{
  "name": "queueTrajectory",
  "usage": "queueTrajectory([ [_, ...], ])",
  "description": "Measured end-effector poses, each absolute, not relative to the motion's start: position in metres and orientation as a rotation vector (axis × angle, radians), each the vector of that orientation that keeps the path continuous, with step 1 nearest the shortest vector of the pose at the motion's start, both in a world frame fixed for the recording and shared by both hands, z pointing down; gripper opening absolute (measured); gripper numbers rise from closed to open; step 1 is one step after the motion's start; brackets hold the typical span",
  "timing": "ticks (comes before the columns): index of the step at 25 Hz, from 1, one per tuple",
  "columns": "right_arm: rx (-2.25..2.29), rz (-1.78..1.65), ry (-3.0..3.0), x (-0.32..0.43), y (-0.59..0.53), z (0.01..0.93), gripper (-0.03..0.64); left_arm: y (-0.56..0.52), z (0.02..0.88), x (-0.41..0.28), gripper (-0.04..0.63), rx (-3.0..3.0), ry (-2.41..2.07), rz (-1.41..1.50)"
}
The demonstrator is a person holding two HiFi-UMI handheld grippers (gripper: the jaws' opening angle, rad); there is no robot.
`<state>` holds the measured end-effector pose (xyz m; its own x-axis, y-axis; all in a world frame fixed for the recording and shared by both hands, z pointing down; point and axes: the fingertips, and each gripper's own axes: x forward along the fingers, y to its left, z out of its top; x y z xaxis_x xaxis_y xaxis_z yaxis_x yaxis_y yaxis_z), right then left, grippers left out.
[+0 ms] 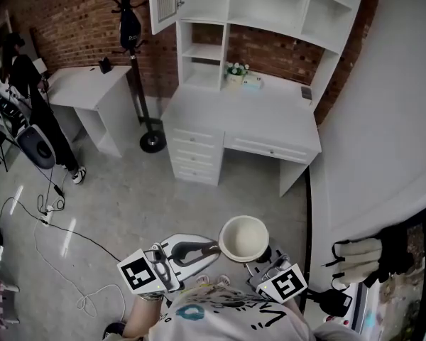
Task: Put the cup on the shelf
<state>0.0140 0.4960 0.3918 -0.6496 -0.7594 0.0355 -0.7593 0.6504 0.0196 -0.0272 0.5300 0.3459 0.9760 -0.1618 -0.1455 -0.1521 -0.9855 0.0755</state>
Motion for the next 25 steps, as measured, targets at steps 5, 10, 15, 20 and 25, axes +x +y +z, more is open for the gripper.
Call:
queueTrajectory([
  [5, 1.283, -0.006, -2.825, 0.002, 0.493, 0.392, 0.028, 0.528, 0.347, -0.039, 0.06, 3.056, -0.258, -0.244],
  [10, 1.275, -0.005, -2.81, -0.009, 0.491, 0.396, 0.028, 0.525, 0.349, -0.05, 0.06, 3.06, -0.256, -0.236],
  [15, 1.26, -0.019, -2.798, -0.025, 0.487, 0.401, 0.028, 0.523, 0.352, -0.059, 0.06, 3.072, -0.242, -0.24],
  [20, 1.268, -0.02, -2.785, -0.036, 0.477, 0.409, 0.028, 0.513, 0.361, -0.07, 0.06, 3.062, -0.249, -0.237],
  [25, 1.239, -0.016, -2.791, -0.037, 0.469, 0.412, 0.028, 0.505, 0.364, -0.072, 0.06, 3.043, -0.269, -0.24],
])
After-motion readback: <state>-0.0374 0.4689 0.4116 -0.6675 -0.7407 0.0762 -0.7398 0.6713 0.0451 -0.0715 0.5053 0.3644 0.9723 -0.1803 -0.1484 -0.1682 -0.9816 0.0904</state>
